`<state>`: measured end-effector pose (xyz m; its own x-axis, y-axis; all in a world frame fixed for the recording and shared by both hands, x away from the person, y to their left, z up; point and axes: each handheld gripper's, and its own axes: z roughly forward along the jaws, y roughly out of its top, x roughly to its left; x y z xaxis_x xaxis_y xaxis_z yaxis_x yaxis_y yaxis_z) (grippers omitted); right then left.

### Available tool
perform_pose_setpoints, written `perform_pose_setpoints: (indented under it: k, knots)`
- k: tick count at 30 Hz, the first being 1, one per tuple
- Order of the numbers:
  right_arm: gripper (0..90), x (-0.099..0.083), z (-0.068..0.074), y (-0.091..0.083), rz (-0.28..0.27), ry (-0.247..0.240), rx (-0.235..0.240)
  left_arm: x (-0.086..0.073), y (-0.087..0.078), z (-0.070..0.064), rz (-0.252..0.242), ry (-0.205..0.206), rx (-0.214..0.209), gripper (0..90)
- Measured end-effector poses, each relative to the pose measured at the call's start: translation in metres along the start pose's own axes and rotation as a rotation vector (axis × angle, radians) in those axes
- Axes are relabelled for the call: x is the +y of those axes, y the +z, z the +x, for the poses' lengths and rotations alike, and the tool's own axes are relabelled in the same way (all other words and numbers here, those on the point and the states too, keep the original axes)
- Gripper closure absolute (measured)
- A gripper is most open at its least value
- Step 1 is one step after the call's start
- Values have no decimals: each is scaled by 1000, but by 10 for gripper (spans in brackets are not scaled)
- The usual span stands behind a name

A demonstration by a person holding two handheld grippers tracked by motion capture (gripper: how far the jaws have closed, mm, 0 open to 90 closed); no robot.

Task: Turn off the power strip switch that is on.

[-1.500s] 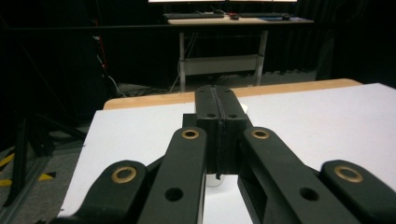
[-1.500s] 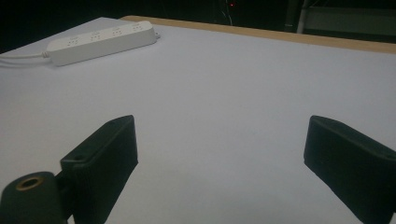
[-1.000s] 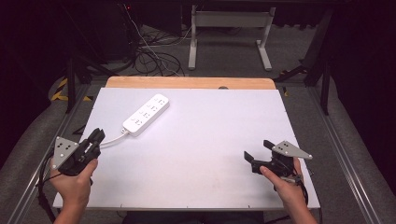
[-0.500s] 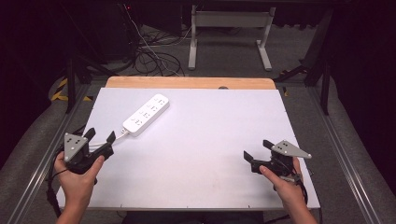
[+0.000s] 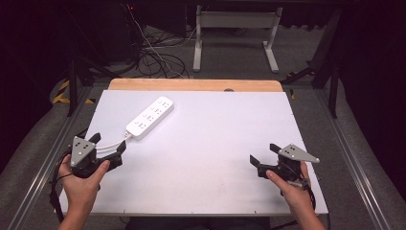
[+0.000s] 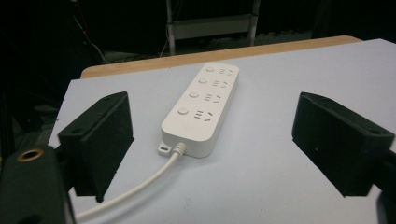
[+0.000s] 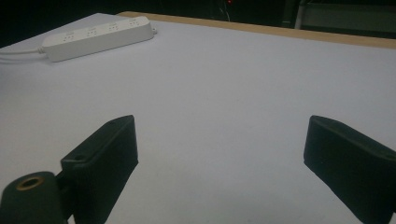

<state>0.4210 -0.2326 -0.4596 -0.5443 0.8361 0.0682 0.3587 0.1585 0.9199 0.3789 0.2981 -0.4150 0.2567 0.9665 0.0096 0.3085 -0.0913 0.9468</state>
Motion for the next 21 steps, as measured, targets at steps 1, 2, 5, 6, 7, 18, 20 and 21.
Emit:
perform_pose_setpoints:
  k: [1,2,5,6,7,18,20,21]
  knots:
    - [104,0,0,0,0,0,0,0,0,0,0,-1,-1,112]
    - [104,0,0,0,0,0,0,0,0,0,-1,-3,4,95]
    - [104,0,0,-1,0,2,0,0,0,0,0,-5,9,42]
    - [104,0,0,0,-2,2,1,0,0,0,2,-2,9,42]
    - [104,0,0,0,-2,2,1,0,-1,-1,2,-3,8,42]
    - [104,0,-1,-1,-3,4,0,-2,0,1,-3,4,11,40]
    - [104,0,-1,-1,-3,4,-1,-2,0,2,-2,2,12,40]
    - [104,0,-1,-1,-3,5,-1,-3,0,2,1,1,10,40]
